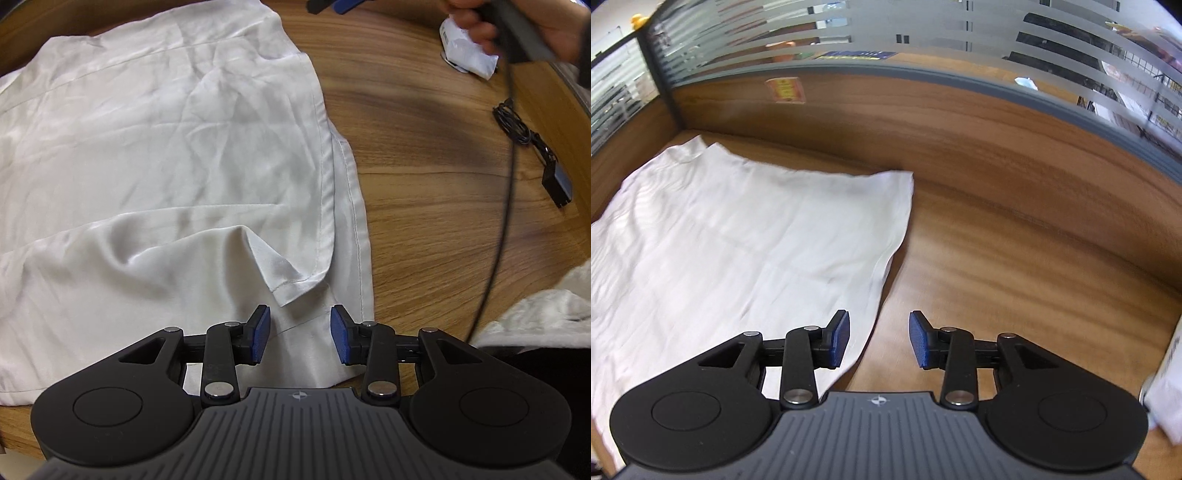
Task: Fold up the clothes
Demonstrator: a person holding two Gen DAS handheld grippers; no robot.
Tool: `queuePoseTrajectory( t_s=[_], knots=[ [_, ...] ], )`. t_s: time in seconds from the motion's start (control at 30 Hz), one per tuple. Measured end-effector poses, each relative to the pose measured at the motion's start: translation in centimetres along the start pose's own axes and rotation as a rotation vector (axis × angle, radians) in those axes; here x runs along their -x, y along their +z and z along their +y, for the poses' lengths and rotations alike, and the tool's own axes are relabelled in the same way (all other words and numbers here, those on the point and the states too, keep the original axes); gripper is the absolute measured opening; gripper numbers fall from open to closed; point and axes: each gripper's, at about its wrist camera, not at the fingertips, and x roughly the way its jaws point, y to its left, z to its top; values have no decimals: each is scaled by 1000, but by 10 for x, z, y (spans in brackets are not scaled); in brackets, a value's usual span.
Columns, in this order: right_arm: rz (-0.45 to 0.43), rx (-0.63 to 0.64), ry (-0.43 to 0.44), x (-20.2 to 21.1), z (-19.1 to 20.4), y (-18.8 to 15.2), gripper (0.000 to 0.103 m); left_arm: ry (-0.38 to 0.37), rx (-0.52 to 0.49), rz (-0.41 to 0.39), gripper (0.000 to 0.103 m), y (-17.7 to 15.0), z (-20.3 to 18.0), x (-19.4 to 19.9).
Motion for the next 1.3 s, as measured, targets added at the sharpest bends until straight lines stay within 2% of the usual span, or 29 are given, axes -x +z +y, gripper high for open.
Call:
queuePoseTrajectory(
  t_s=[0.1,0.37,0.4,0.5,0.57,0.67,0.73,0.87,1.03,1.1,1.23,1.3],
  knots=[
    [4,-7,12,11,3,-13,46,21,-30,-13,41,3,-6,-4],
    [10,-33,31,33,5,-41,47,99,-169,-38,42,3,-29,-10],
    [12,-36,34,34,5,-43,47,102,-184,-43,40,1,-31,-9],
    [17,-41,51,37,6,-49,47,109,-197,-54,8,-2,-33,-7],
    [23,-36,68,39,8,-52,47,91,-167,-42,7,-3,-28,-5],
    [31,-23,101,41,13,-57,47,55,-125,-26,7,-5,-23,0],
    [42,-18,122,42,15,-60,47,-21,-97,-11,7,-10,-19,9],
    [70,-11,170,44,21,-68,47,-96,-129,34,7,-20,-20,19],
    [145,4,275,45,36,-88,47,-138,-83,97,9,-31,-10,19],
    [179,19,311,44,42,-94,48,-173,-48,123,15,-34,-4,20],
    [250,41,391,46,61,-113,48,-181,18,117,26,-40,7,28],
    [276,36,424,47,68,-121,48,-163,57,109,27,-44,15,33]
  ],
)
